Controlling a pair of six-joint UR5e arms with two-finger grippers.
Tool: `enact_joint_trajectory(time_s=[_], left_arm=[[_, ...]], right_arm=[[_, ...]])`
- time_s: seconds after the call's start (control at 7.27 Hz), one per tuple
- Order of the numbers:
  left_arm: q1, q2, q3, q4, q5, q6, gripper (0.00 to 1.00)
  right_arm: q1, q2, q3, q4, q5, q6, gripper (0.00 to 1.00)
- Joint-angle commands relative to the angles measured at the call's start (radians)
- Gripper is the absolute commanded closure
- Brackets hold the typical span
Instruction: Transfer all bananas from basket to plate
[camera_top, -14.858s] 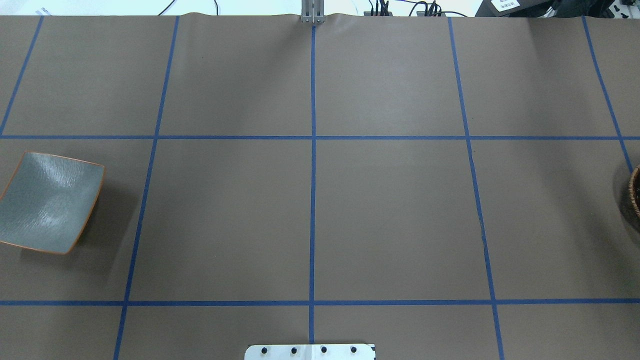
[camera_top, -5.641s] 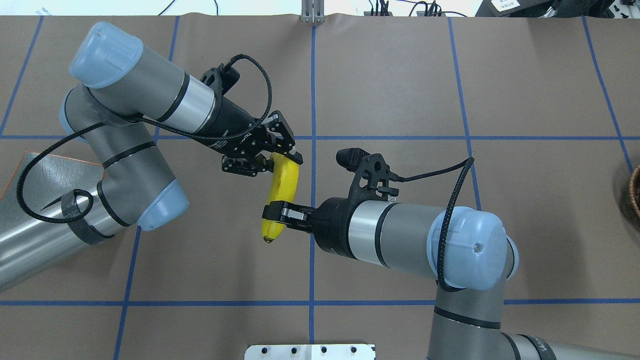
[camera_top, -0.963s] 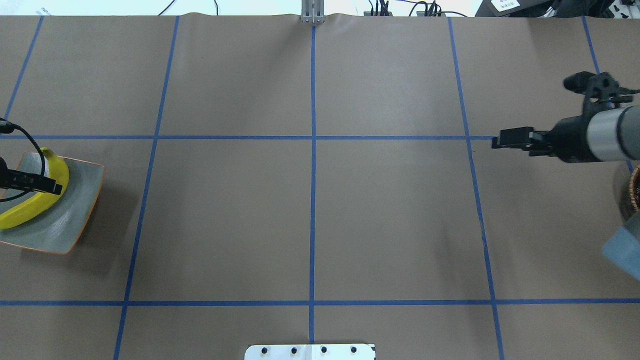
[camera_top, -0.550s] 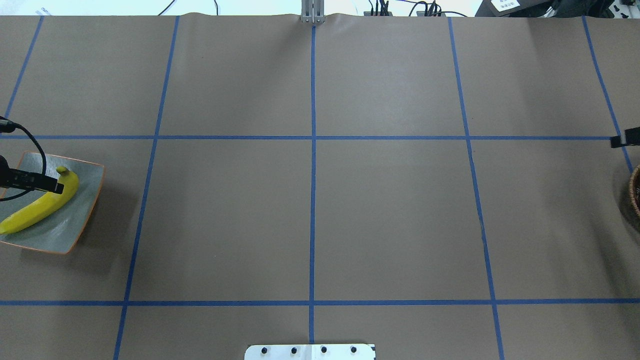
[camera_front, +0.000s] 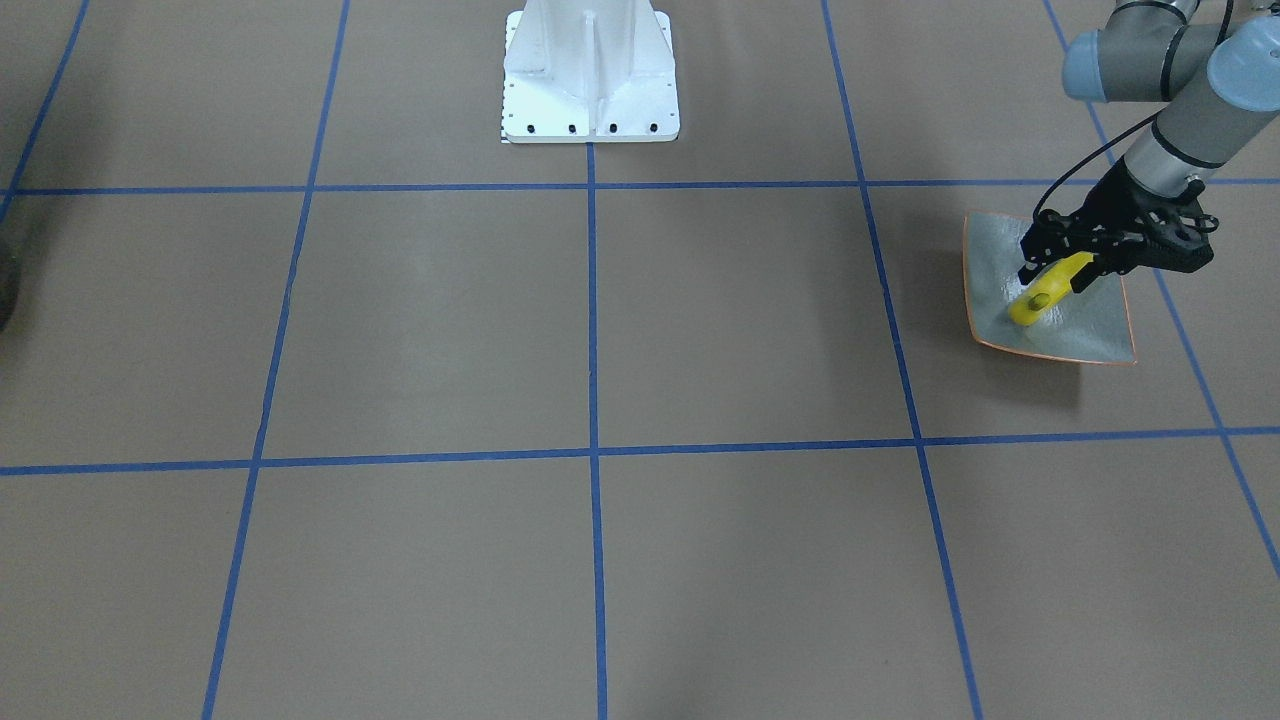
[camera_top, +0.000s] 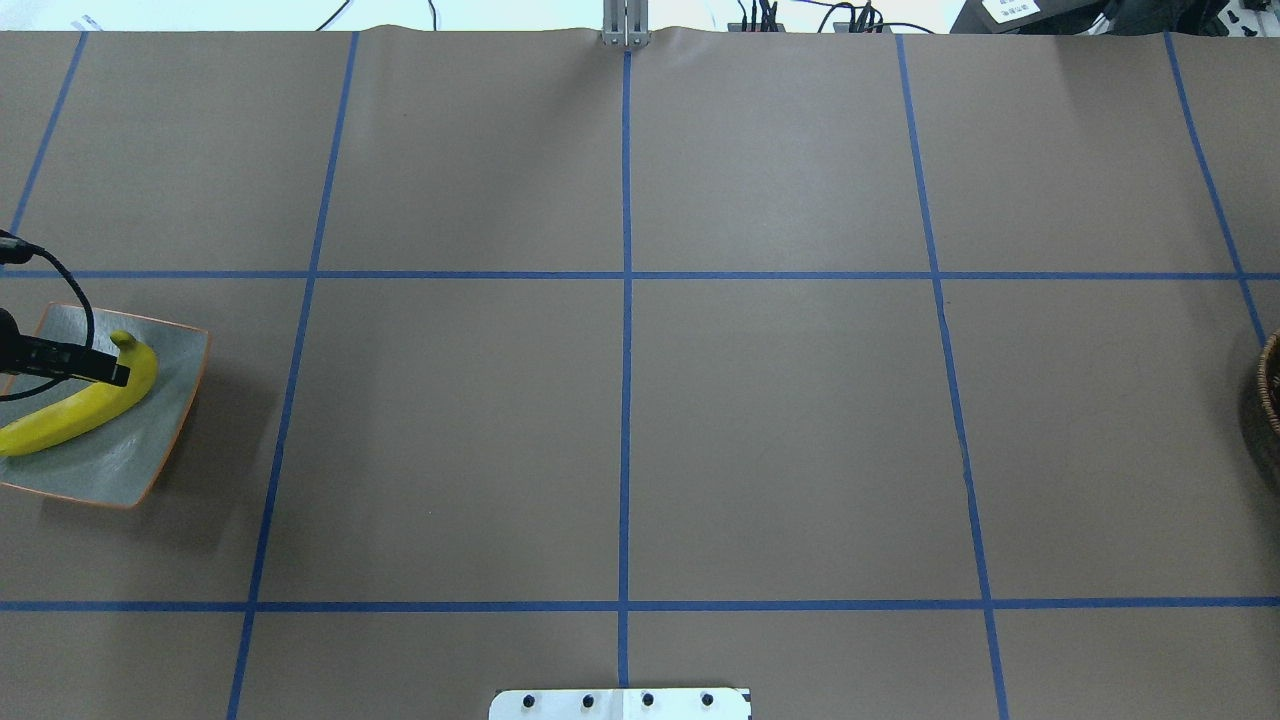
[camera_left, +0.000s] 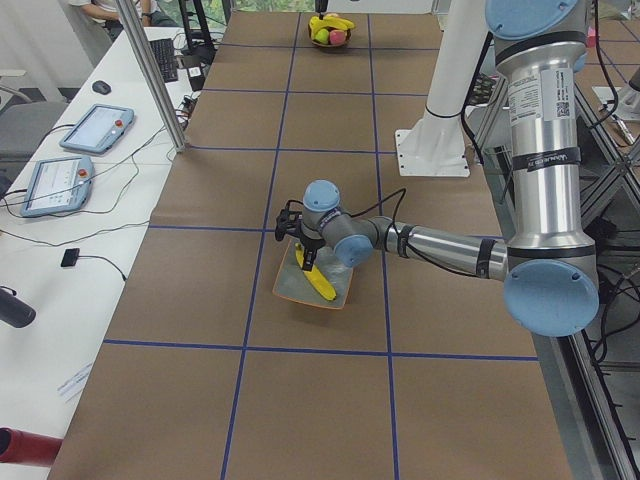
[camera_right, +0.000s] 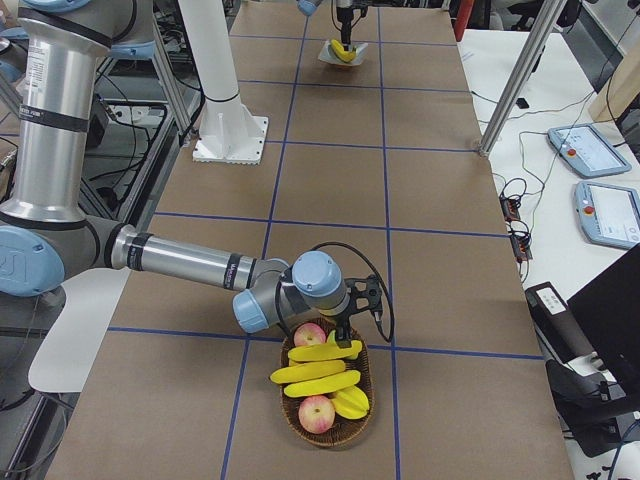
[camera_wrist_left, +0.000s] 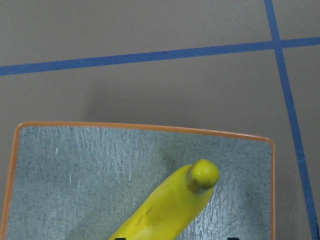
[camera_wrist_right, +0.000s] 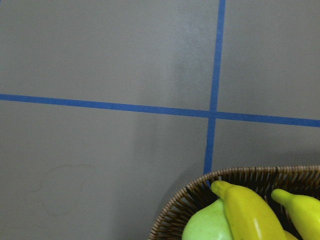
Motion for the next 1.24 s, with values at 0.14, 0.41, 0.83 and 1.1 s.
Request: enact_joint_trajectory(time_s=[0.14,0.41,0.83,1.1], left_arm=[[0.0,0.0,0.0,0.0,0.0,0.0,0.24],[0.0,0.0,-0.003,0.0,0.0,0.0,0.24],[0.0,0.0,-0.012,0.0,-0.002,-0.002,0.23],[0.0,0.003,-0.011,0.0,-0.002,-0.002,0.23]], right_arm=[[0.011,0.019,-0.088,0.009,-0.001,-0.127,0.0],[0.011,0.034,-0.134,0.004,0.005,-0.177,0.0],[0.011,0.036,-0.152,0.006,0.006,-0.171,0.15],[0.011,0.052,-0.157,0.0,0.009,-0.168,1.0]])
